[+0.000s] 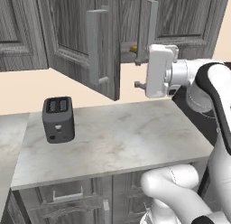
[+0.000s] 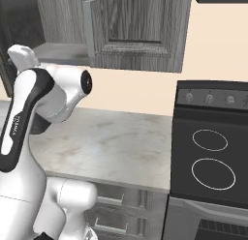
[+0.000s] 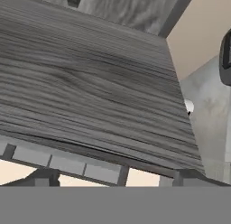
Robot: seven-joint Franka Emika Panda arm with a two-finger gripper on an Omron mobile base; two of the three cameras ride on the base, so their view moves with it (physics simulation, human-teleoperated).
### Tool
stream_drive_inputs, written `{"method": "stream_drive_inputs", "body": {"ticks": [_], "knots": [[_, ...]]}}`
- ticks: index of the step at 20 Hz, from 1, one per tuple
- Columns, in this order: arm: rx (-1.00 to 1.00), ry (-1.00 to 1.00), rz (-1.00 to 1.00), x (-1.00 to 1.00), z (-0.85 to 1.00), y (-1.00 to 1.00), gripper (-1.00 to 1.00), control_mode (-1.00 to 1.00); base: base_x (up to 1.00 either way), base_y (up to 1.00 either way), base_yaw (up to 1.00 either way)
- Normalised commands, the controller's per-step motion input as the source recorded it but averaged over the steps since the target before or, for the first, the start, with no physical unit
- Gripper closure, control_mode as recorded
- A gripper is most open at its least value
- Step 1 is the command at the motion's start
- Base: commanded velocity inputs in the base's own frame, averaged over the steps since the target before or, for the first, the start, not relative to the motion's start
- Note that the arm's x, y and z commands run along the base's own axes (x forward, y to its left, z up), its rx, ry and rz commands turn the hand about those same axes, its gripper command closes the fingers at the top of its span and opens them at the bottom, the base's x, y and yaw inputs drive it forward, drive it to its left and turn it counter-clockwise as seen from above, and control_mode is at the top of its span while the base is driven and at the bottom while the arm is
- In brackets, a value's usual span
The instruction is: Open the cabinet. Pick the sponge and place it next to the sink. Then close the cabinet.
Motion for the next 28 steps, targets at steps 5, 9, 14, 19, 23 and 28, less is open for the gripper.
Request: {"method": "stream_drive_inputs", "body": {"ticks": [5, 9, 14, 19, 23, 28], "knots": [[0.0, 0.0, 0.09, 0.49, -0.1, 0.22, -1.0, -1.0, 0.0, 0.0, 0.0], [0.0, 0.0, 0.1, 0.35, -0.04, 0.23, -1.0, -1.0, 0.0, 0.0, 0.0], [0.0, 0.0, 0.17, 0.23, 0.0, 0.4, -1.0, -1.0, 0.0, 0.0, 0.0], [0.0, 0.0, 0.18, 0.24, 0.0, 0.4, -1.0, -1.0, 0.0, 0.0, 0.0], [0.0, 0.0, 0.16, -0.06, 0.0, 0.34, -1.0, -1.0, 0.0, 0.0, 0.0], [0.0, 0.0, 0.17, -0.28, 0.0, 0.33, -1.0, -1.0, 0.0, 0.0, 0.0]]}}
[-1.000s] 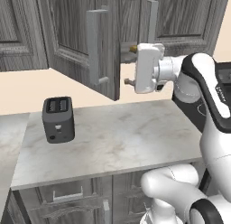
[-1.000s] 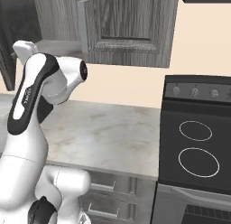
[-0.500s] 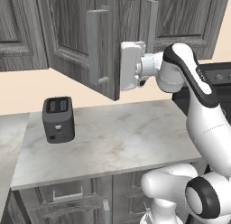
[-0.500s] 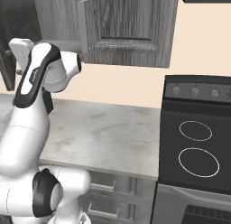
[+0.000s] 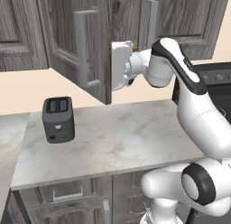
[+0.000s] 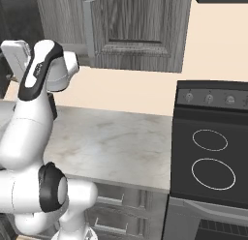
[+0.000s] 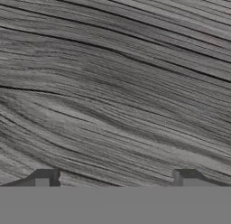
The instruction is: Open the cabinet. Pick the sponge and place it next to the sink. Then close the cabinet.
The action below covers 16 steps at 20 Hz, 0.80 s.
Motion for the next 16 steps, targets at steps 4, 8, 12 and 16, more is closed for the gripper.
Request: {"method": "stream_drive_inputs", "body": {"ticks": [4, 8, 12, 16], "knots": [[0.0, 0.0, 0.17, -0.31, 0.0, 0.48, -1.0, -1.0, 0.0, 0.0, 0.0], [0.0, 0.0, 0.14, -0.25, 0.0, 0.57, -1.0, -1.0, 0.0, 0.0, 0.0], [0.0, -0.04, 0.1, -0.28, 0.0, 0.66, -1.0, -1.0, 0.0, 0.0, 0.0], [0.0, -0.03, 0.08, -0.3, 0.0, 0.68, -1.0, -1.0, 0.0, 0.0, 0.0]]}}
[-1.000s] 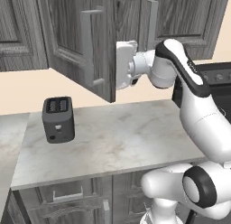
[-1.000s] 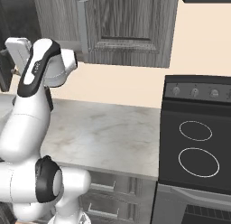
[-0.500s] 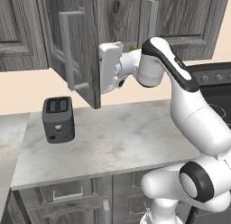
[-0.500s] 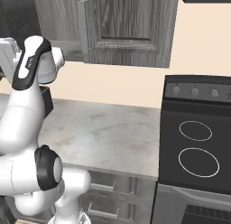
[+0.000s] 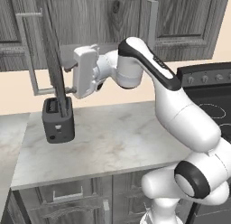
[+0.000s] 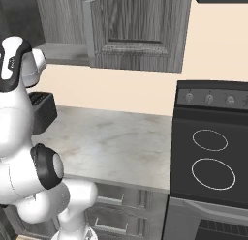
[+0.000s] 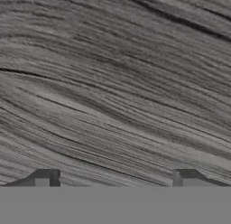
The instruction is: Open the cabinet. Pick the sponge and place it next to the sink. Then close the cabinet.
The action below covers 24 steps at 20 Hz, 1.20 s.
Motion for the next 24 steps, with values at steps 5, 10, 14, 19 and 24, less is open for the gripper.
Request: {"method": "stream_drive_inputs", "body": {"ticks": [5, 10, 14, 19, 24], "knots": [[-0.01, -0.03, 0.03, -0.15, 0.0, 0.36, -1.0, -1.0, 0.0, 0.0, 0.0], [-0.03, -0.15, -0.01, -0.1, 0.03, -0.13, -1.0, -1.0, 0.0, 0.0, 0.0], [-0.12, -0.14, -0.09, -0.06, 0.08, -0.66, -1.0, -1.0, 0.0, 0.0, 0.0], [-0.19, -0.09, -0.14, 0.0, 0.08, -0.82, -1.0, -1.0, 0.0, 0.0, 0.0], [-0.19, -0.06, -0.17, 0.0, 0.17, -0.96, -1.0, -1.0, 0.0, 0.0, 0.0]]}}
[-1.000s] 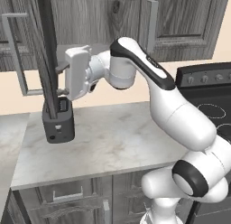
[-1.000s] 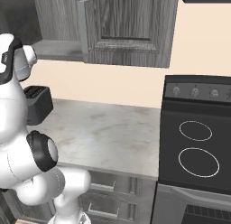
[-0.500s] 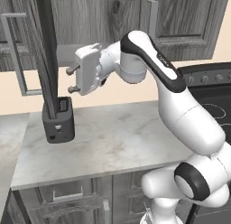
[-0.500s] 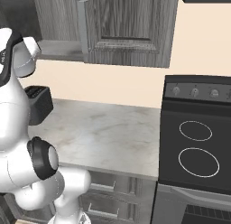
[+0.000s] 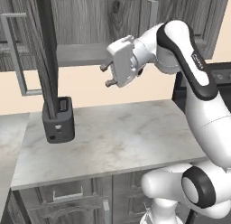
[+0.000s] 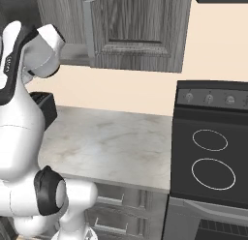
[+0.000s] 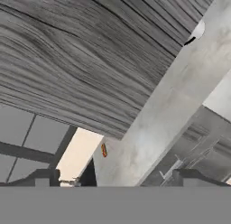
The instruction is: Open the cabinet. Pick the sponge and place it next to the sink. Then close the cabinet.
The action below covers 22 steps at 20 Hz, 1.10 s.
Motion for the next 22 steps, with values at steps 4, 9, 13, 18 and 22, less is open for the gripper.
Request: {"method": "stream_drive_inputs", "body": {"ticks": [4, 9, 13, 18, 22], "knots": [[-0.18, -0.11, -0.18, 0.0, 0.1, -0.91, -1.0, -1.0, 0.0, 0.0, 0.0], [-0.15, -0.19, -0.22, -0.1, 0.03, -0.7, -1.0, -1.0, 0.0, 0.0, 0.0], [-0.19, -0.18, -0.24, -0.05, 0.07, -0.73, -1.0, -1.0, 0.0, 0.0, 0.0], [-0.25, -0.18, -0.26, 0.0, 0.03, -0.61, -1.0, -1.0, 0.0, 0.0, 0.0], [-0.18, -0.23, -0.3, 0.0, 0.23, -0.5, -1.0, -1.0, 0.0, 0.0, 0.0]]}}
